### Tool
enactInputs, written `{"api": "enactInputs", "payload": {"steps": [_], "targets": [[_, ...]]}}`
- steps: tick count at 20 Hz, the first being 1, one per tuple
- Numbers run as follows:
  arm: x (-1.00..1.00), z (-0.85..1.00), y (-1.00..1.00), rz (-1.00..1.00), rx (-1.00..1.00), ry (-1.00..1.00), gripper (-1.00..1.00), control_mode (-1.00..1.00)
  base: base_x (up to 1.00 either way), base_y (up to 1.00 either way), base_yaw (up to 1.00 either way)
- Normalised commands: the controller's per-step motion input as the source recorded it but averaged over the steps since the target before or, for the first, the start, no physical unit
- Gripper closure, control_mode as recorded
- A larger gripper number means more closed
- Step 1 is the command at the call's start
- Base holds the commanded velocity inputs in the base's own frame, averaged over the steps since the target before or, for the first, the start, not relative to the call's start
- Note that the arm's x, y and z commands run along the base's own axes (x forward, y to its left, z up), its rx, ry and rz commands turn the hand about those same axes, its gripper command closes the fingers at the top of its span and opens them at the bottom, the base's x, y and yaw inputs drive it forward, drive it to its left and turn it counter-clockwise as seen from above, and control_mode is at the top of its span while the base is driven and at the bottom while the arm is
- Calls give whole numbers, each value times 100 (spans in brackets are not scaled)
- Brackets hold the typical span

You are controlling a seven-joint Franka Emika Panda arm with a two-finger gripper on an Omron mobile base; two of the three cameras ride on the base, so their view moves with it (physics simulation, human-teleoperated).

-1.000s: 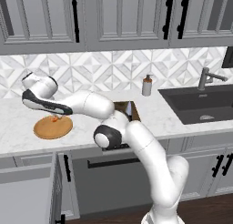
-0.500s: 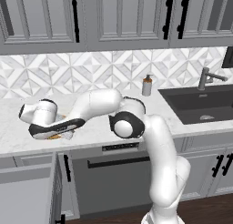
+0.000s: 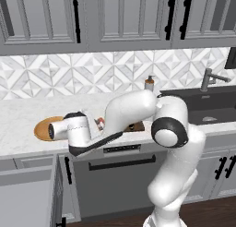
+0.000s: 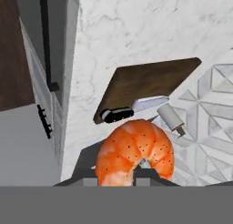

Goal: Pick up the knife from the drawer and place it on the cutting board. Then place the meat from the plate to the cutting board.

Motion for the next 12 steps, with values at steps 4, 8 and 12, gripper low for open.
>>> {"api": "enactInputs", "payload": {"steps": [4,8,12], "targets": [[71,45,-100,-8,6,-23,100,-100,0,0,0],[68,5,-100,-17,27,4,100,-100,0,0,0],[87,-31,-88,-7,41,14,100,-100,0,0,0]]}}
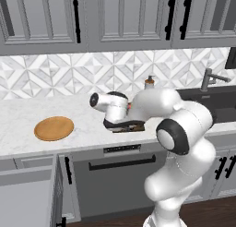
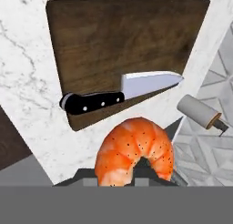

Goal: Pick up the knife from the drawer and place it on the cutting board. Then place the meat from the plate to the cutting board.

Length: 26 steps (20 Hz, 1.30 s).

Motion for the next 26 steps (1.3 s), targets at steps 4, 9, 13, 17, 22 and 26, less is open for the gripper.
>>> {"api": "enactInputs", "payload": {"steps": [4,9,13,17,22,26], "targets": [[89,-24,-49,0,23,10,100,-100,0,0,0],[93,-40,-13,1,11,10,100,-100,0,0,0],[91,-28,70,13,0,5,-100,-100,0,0,0],[41,6,34,13,2,0,-100,-100,0,0,0],[-11,2,-35,14,5,-3,-100,-100,0,0,0],[-35,2,-54,18,4,-1,-100,-100,0,0,0]]}}
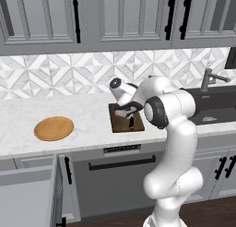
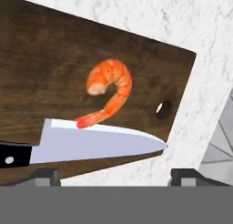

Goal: Pick up the knife from the drawer and place it on the cutting board. Then place the meat from the plate to the cutting board.

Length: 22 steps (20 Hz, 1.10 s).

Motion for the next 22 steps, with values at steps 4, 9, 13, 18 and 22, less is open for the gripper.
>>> {"api": "enactInputs", "payload": {"steps": [4,9,13,18,22], "targets": [[-92,19,-11,7,13,-12,-100,-100,0,0,0],[-100,47,2,-28,36,-29,-100,-100,0,0,0],[-93,100,0,-21,31,-32,-100,-100,0,0,0],[-84,100,-3,-17,40,-30,-100,-100,0,0,0],[-96,100,-15,-1,62,-20,-100,-100,0,0,0]]}}
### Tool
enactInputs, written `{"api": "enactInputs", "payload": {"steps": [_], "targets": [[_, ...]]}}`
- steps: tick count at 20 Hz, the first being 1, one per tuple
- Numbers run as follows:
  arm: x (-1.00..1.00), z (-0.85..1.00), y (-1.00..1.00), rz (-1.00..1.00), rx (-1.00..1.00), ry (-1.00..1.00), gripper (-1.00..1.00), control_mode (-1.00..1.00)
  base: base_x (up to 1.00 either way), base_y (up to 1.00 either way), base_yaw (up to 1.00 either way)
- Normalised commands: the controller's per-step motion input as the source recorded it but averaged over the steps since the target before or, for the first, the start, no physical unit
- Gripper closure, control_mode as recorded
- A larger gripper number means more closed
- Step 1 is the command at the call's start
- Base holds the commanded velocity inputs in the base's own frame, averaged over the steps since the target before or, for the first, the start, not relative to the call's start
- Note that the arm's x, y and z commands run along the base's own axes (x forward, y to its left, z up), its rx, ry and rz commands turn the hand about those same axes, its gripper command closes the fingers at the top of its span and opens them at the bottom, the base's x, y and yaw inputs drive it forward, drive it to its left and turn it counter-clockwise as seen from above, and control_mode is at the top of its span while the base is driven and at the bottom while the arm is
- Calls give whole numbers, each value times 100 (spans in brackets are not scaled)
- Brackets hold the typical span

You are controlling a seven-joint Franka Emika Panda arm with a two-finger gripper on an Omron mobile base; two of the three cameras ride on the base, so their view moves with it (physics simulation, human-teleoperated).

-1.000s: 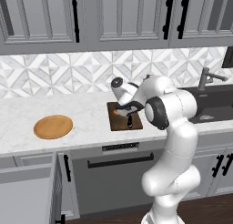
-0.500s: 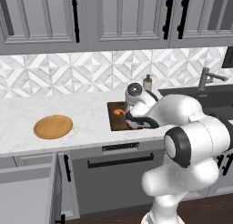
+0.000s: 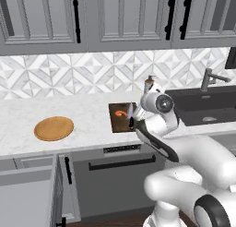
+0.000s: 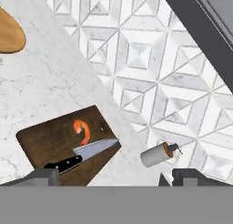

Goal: Pick up the knife from the drawer and place it on the cutting board. Then place the meat from the plate to the cutting board.

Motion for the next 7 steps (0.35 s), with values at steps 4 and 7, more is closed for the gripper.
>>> {"api": "enactInputs", "payload": {"steps": [4,7], "targets": [[-96,95,-17,0,71,-15,-100,-100,0,0,0],[-96,100,-12,0,67,-14,-100,-100,0,0,0]]}}
